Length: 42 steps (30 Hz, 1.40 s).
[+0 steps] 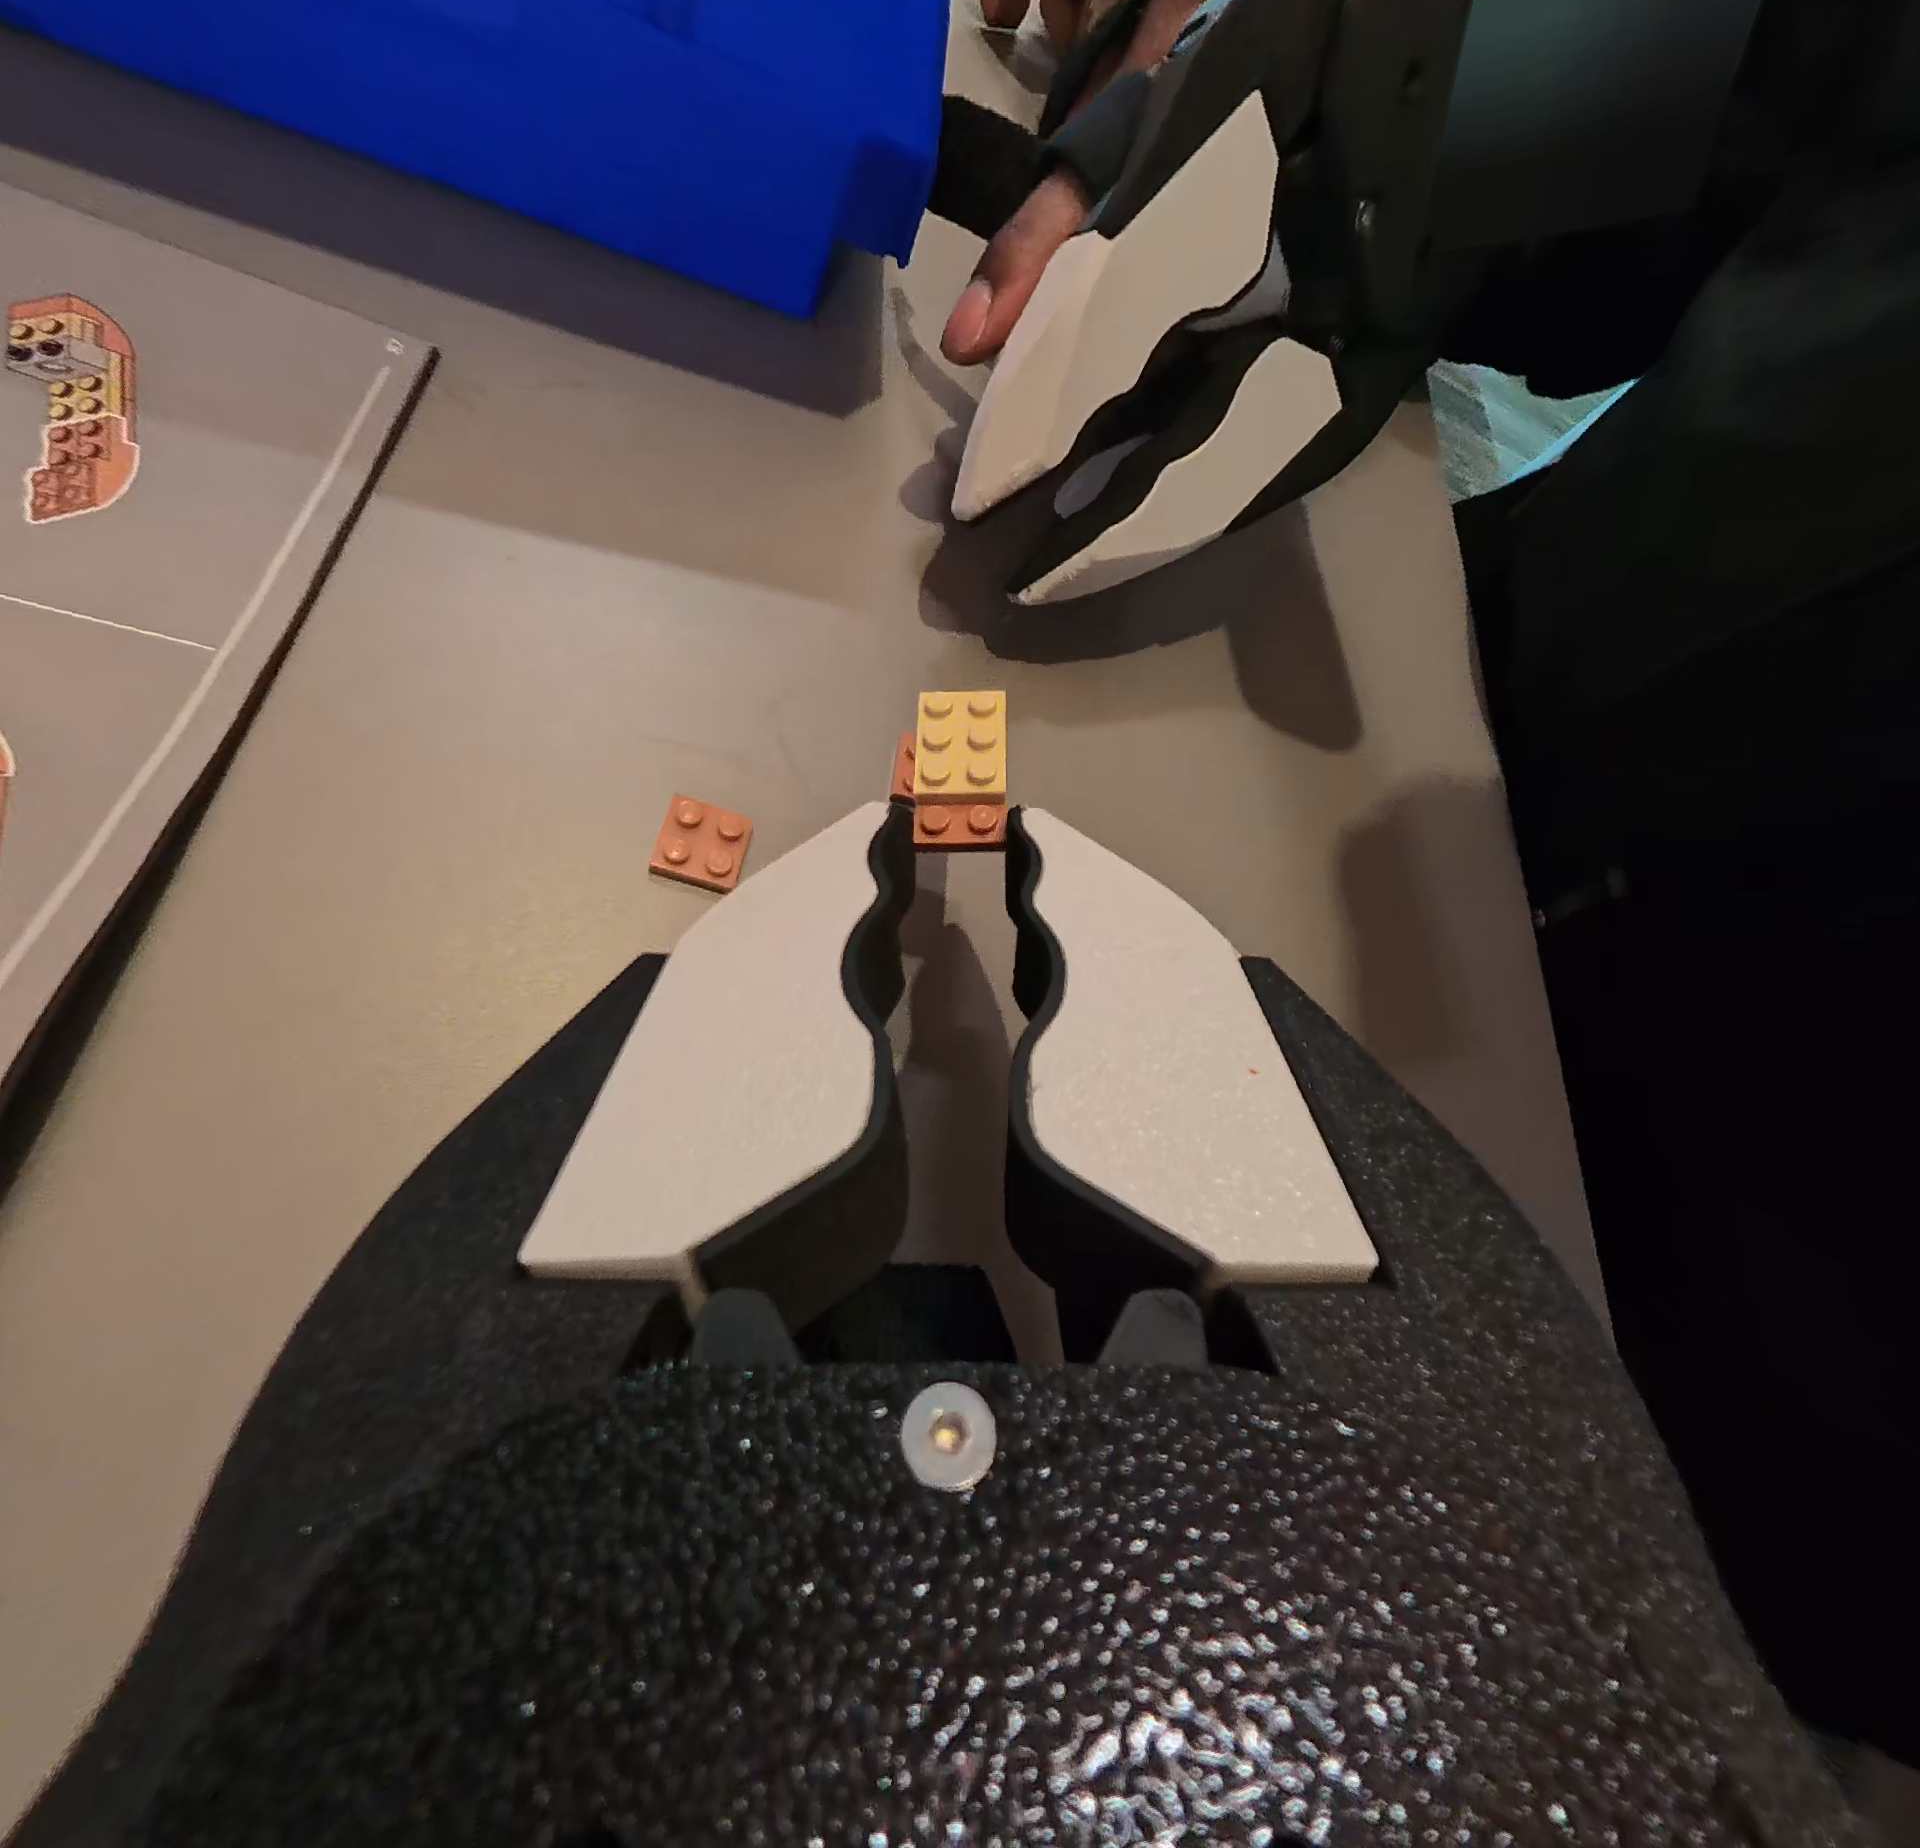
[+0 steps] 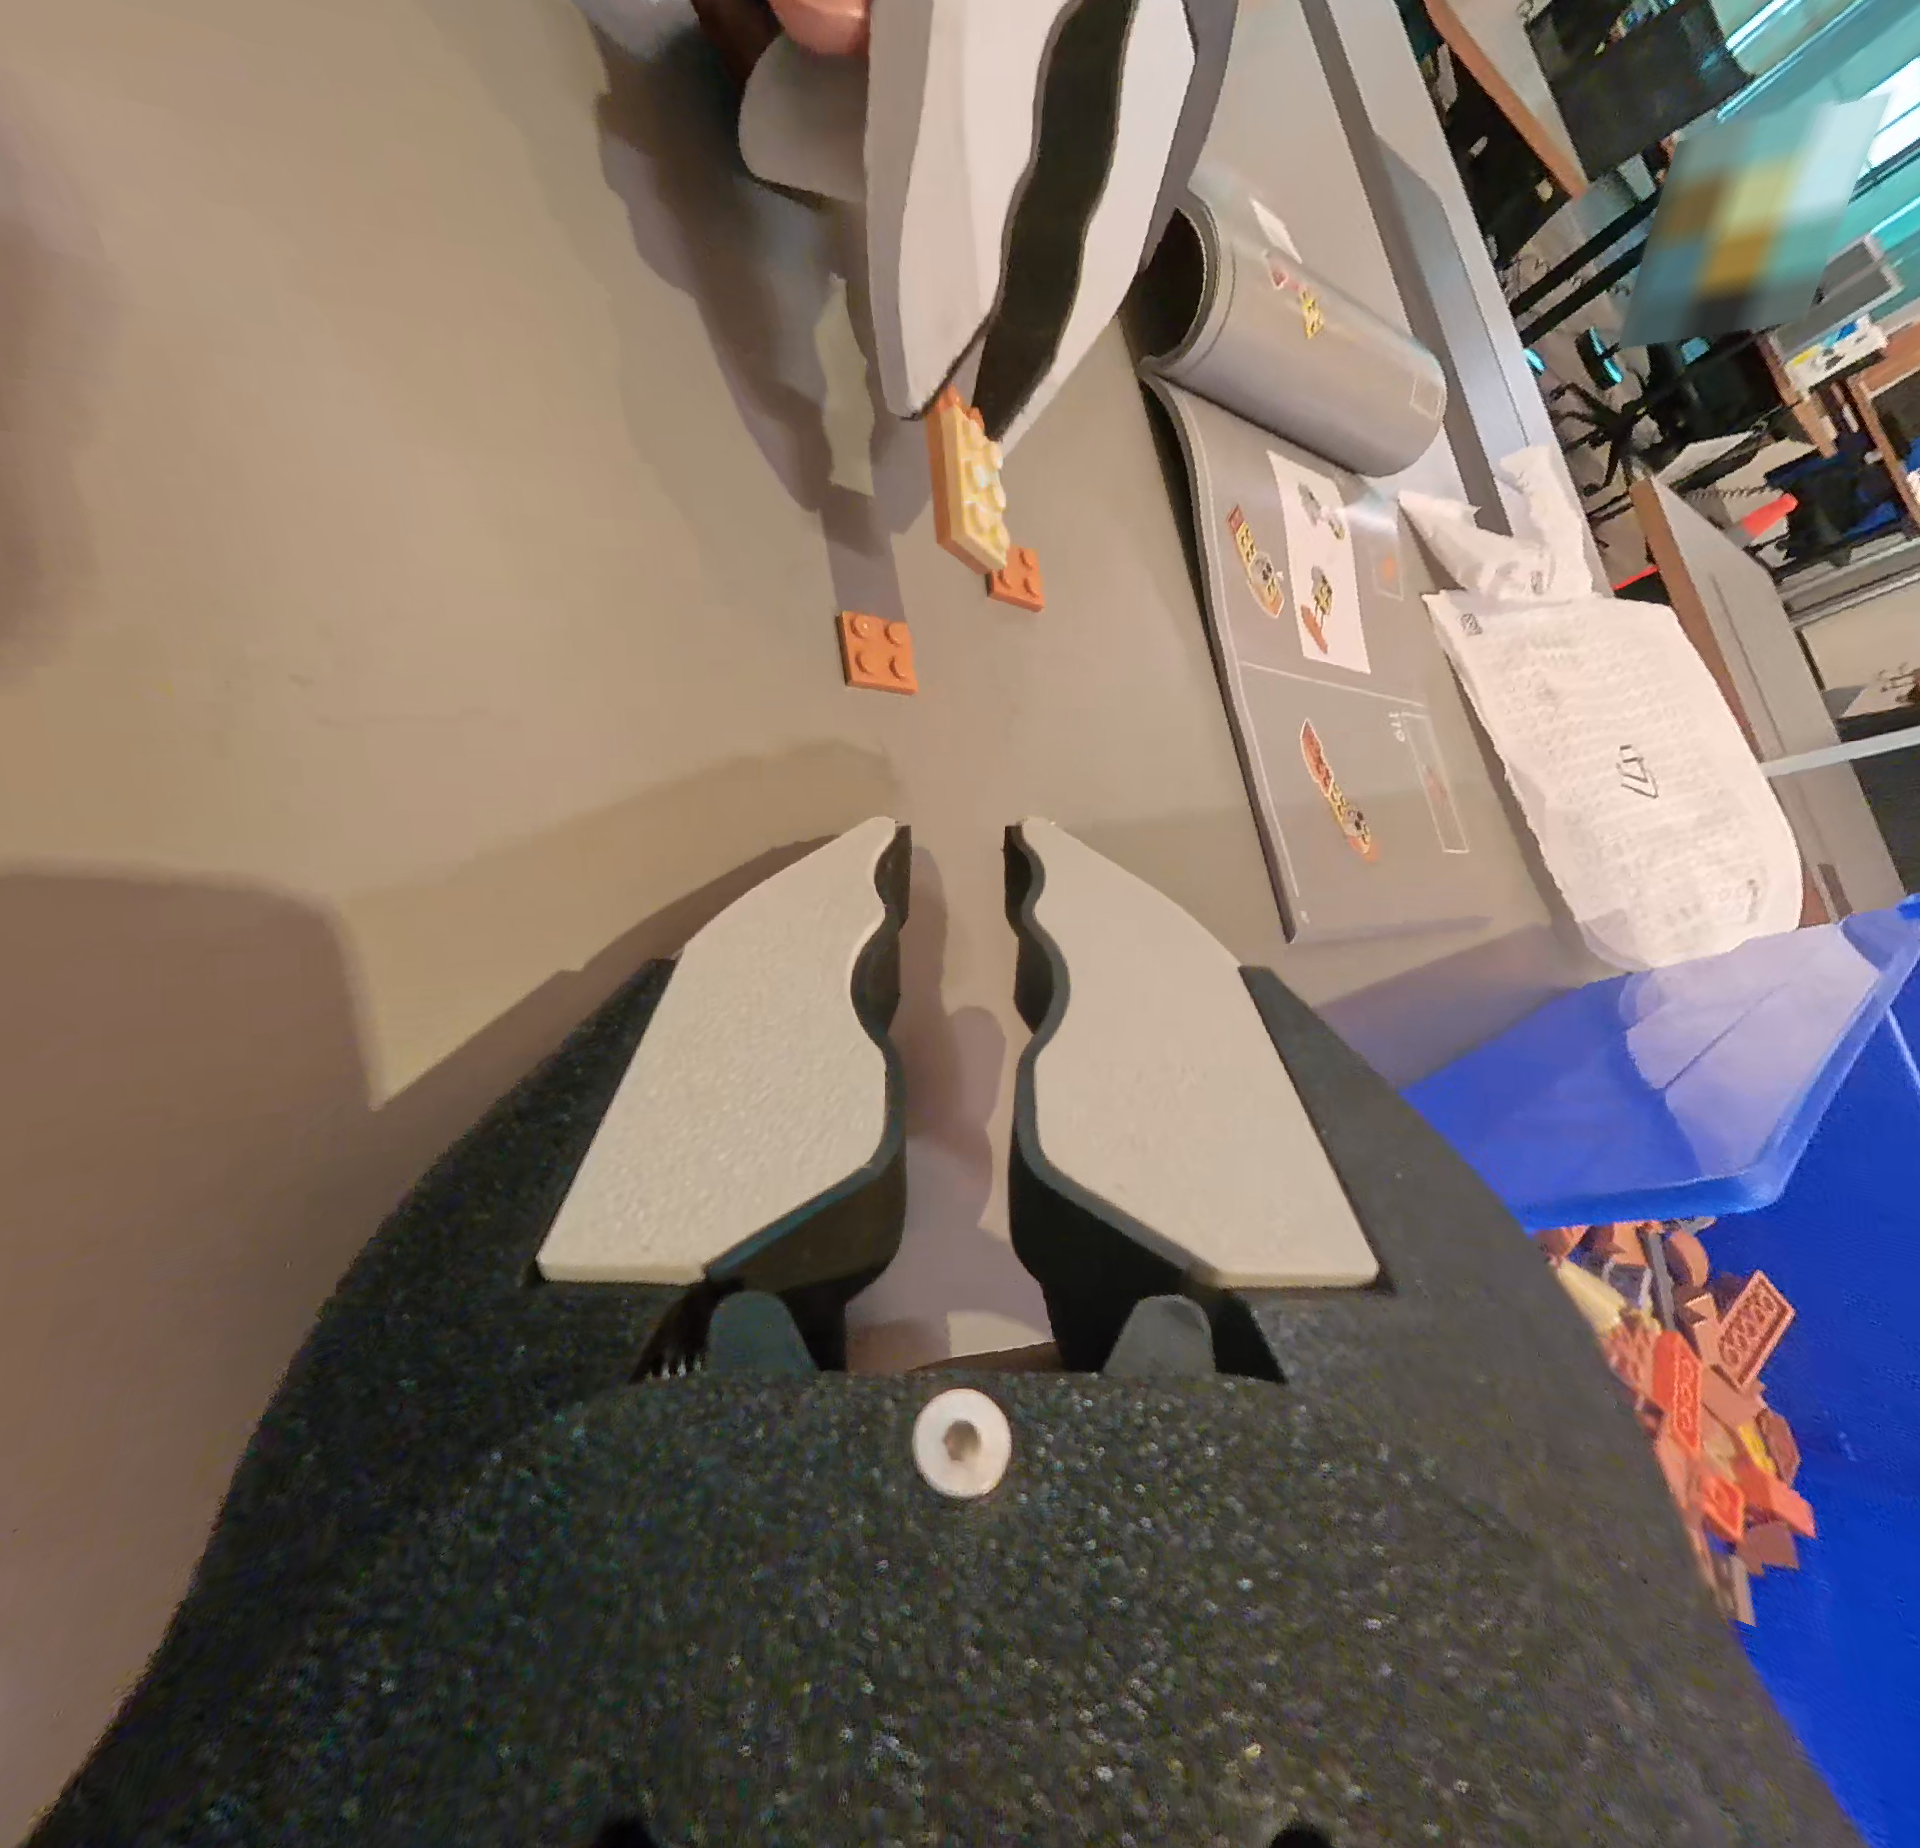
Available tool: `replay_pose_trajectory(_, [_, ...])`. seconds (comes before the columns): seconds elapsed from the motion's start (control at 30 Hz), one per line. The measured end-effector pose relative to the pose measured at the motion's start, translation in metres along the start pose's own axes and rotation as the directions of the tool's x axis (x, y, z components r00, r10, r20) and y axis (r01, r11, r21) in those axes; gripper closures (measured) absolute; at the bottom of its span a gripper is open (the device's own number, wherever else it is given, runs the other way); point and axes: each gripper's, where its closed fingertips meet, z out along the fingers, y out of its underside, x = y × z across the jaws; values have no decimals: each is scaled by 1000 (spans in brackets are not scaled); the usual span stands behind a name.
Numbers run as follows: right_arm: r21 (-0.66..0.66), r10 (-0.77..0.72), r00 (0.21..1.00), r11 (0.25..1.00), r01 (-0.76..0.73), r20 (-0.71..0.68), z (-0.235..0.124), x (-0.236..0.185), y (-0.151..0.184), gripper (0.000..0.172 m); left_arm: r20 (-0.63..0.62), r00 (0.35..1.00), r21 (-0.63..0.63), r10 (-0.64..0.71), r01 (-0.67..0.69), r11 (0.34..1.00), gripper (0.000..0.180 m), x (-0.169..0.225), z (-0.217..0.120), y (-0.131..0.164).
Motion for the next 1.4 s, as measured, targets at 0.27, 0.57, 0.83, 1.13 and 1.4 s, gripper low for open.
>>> replay_pose_trajectory(0.27, [-46, 36, 999, 998, -36, -9, -1, 0, 5, 161, 12, 999, 4, 38, -38, 999, 164, -4, -3, 0])
replay_pose_trajectory(0.57, [-90, 139, 990, 986, -137, 24, -5, 0, 14, 171, -23, 998, 45, 54, -53, 998, 164, -5, -7, -3])
replay_pose_trajectory(0.83, [-87, 155, 987, 985, -151, 40, -6, -1, 15, 172, -38, 996, 30, 75, -73, 997, 164, -2, -6, -1])
replay_pose_trajectory(1.13, [-86, 158, 986, 984, -154, 44, -6, -1, 15, 172, -14, 992, -30, 129, -129, 991, 164, -3, -7, 9])
replay_pose_trajectory(1.4, [-87, 159, 986, 984, -155, 46, -6, -1, 15, 172, 10, 960, -124, 280, -276, 953, 164, 0, -9, 23])
